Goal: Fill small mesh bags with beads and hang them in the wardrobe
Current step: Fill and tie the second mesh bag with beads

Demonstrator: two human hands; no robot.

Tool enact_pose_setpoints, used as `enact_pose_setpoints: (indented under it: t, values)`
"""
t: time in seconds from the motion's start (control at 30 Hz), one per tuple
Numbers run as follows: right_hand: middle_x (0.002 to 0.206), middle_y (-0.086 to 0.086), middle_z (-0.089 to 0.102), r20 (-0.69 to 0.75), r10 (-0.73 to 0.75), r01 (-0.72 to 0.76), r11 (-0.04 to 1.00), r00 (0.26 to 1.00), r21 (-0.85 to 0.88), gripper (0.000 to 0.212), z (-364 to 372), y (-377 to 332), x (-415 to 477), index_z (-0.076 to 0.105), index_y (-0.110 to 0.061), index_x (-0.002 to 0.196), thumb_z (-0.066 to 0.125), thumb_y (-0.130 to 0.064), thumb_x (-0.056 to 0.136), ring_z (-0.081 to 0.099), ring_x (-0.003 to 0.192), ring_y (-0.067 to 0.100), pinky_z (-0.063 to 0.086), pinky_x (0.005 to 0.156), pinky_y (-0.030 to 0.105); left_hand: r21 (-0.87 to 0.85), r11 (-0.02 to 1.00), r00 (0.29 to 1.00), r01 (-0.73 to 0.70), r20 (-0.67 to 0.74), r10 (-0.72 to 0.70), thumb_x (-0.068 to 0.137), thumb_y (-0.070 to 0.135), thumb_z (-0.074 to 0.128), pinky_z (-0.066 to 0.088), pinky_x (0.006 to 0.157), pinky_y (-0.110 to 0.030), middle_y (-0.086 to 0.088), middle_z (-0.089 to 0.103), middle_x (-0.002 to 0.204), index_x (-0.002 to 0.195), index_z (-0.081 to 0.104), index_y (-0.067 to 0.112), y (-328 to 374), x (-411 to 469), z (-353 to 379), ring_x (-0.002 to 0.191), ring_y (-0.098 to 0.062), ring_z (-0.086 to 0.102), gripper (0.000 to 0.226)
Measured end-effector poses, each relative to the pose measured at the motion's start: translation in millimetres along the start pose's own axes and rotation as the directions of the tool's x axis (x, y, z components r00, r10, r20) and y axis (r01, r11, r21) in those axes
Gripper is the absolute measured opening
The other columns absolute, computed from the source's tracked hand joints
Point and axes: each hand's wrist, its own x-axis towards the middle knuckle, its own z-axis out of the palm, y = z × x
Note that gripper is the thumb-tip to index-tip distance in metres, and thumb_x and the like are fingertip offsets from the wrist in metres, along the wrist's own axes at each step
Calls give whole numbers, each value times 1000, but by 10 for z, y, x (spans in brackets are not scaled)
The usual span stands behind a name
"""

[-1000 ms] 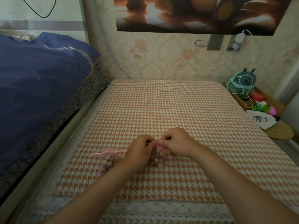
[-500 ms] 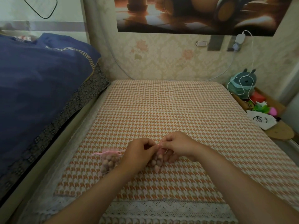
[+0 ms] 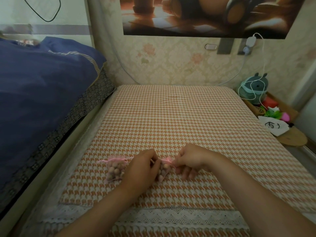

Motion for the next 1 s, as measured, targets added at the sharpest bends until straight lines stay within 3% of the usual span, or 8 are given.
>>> enact_pose_setpoints:
  t: [0.2,0.37,0.47,0.6,0.67,0.77,0.87,1.0]
  values:
    - [94,21,77,68,31,-43,982,997,186,17,103,-97,-19,73,3,93,69,-14,94,75,71,25,61,56,32,-163,975,982,153,-84,-168,94,21,61,43,53,-14,4,61,66,74,56,17,38,-31,79,61,-6,57,21]
    - [84,19,76,-271,-30,112,950,962,291,13,123,-81,117,72,5,91,72,-8,91,76,69,27,64,63,38,-337,927,970,166,-111,-214,92,21,66,43,54,-8,5,65,66,73,62,16,158,0,175,65,1,59,21]
    - [81,16,76,-344,7,123,926,939,356,7,119,-75,154,75,0,80,74,-5,86,76,68,28,64,65,40,-403,889,952,217,-113,-284,91,20,68,43,56,-7,6,67,70,72,67,16,167,49,228,68,-1,61,19]
    - [62,9,70,-445,45,126,929,894,348,15,230,-114,172,74,-6,69,74,-8,84,60,43,18,45,39,21,-555,771,891,314,-109,-441,89,18,69,43,60,-10,12,71,78,75,75,16,203,90,307,73,1,64,16]
    - [64,12,72,-480,33,175,907,876,383,18,270,-134,221,74,-5,71,70,-8,88,69,51,25,59,49,32,-601,741,895,300,-92,-437,89,18,70,46,64,-15,13,71,76,74,76,15,233,126,310,73,3,64,16]
    - [68,6,76,-532,-23,235,912,847,336,17,278,-95,276,74,-10,75,67,-12,90,76,69,25,64,70,48,-527,789,920,314,-38,-391,88,21,71,48,67,-17,17,69,76,73,76,17,210,179,270,77,6,63,16]
    - [71,5,77,-535,-65,250,926,843,282,17,261,-68,282,75,-9,78,65,-10,91,76,69,22,64,70,47,-377,869,936,320,-14,-351,85,25,70,51,67,-28,9,70,73,72,73,19,115,243,208,74,-7,64,15]
    - [74,8,77,-484,-22,211,916,875,341,18,206,-76,293,76,-2,80,63,-4,91,77,68,19,65,72,41,-312,896,945,317,23,-327,86,21,69,43,58,-24,5,68,71,71,68,16,26,320,120,67,-7,59,15]
